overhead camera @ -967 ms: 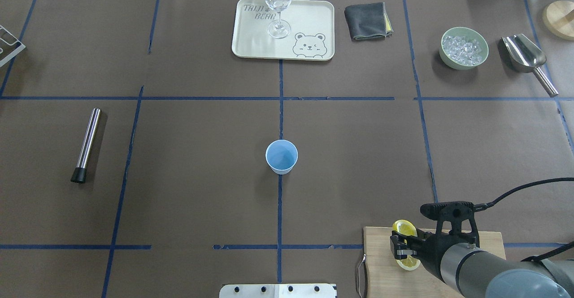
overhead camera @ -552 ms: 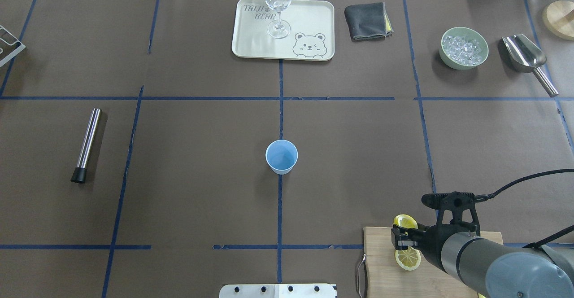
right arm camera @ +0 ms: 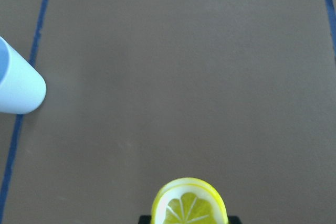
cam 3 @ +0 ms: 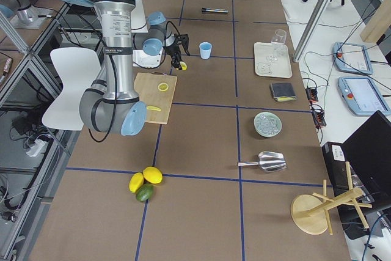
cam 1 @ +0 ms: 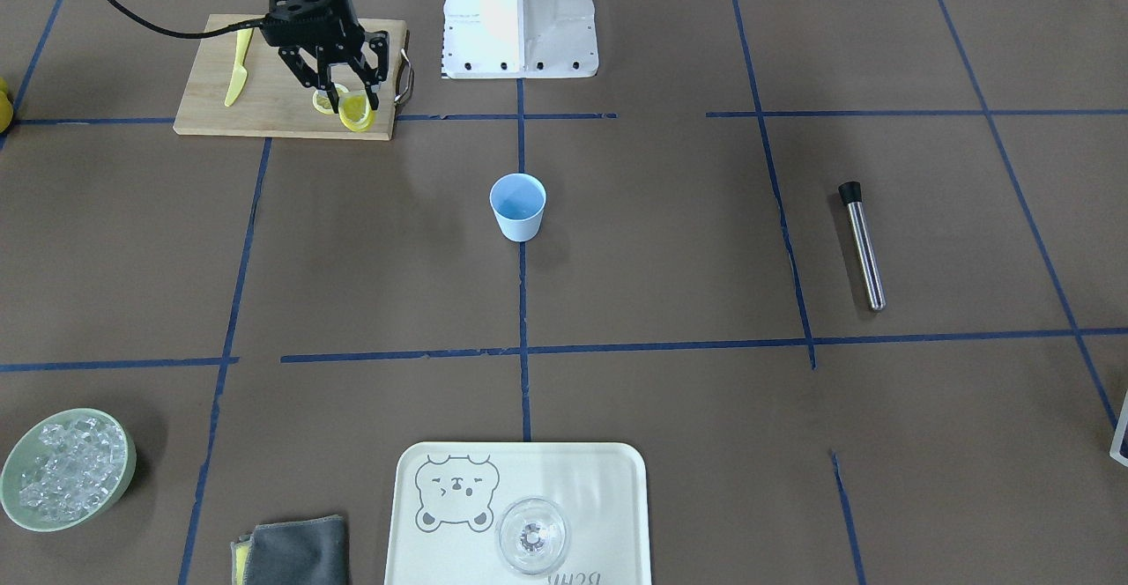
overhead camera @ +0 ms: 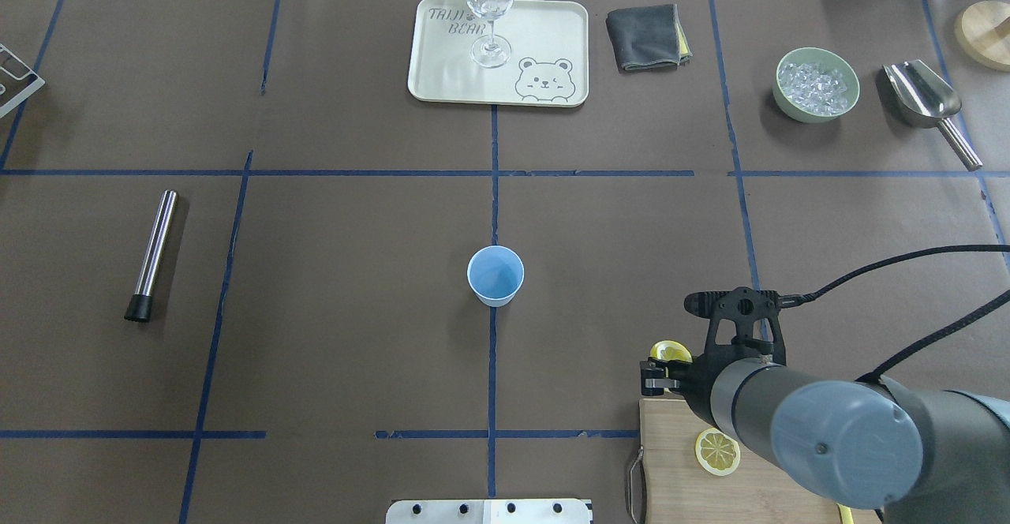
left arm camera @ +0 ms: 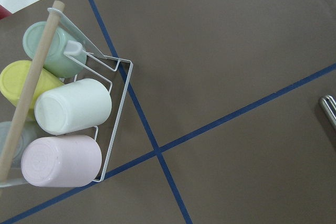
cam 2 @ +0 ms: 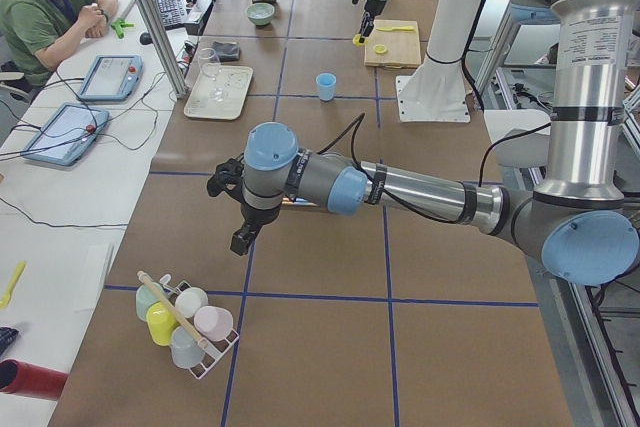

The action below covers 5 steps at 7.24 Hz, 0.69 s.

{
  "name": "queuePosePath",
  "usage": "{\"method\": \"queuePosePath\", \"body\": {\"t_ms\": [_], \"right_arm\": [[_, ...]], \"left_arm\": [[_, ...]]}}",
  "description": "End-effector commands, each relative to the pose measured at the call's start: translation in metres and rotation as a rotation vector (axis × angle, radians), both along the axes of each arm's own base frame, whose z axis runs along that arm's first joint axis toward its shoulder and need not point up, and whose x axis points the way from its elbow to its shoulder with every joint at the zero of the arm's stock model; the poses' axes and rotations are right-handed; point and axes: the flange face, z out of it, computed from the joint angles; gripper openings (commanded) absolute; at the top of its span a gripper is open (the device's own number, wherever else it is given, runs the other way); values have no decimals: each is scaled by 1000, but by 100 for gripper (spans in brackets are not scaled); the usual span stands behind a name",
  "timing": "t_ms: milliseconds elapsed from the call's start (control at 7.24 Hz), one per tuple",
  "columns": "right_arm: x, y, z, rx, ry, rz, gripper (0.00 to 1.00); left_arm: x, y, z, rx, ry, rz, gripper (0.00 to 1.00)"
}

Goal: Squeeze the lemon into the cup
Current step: 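Lift the lemon slice with the right gripper and carry it over the blue cup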

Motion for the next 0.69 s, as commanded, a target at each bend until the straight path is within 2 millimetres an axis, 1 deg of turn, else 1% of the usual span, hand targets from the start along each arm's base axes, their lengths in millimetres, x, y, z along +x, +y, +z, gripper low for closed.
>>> {"method": "queuePosePath", "body": {"t_ms": [0, 138, 276, 552], "right_arm": [[-33, -46, -84, -47, 1, 29, 38], [-49, -55, -113, -50, 3, 35, 38], [-69, -64, -130, -48, 0, 41, 38], [-111, -89, -154, -56, 24, 62, 39]], "left_arm": [[0, 0, -2, 3, 0, 0, 100], [0, 1, -4, 7, 0, -1, 100], [0, 1, -5, 8, -2, -2, 100], [0, 1, -4, 7, -2, -2, 100]]}}
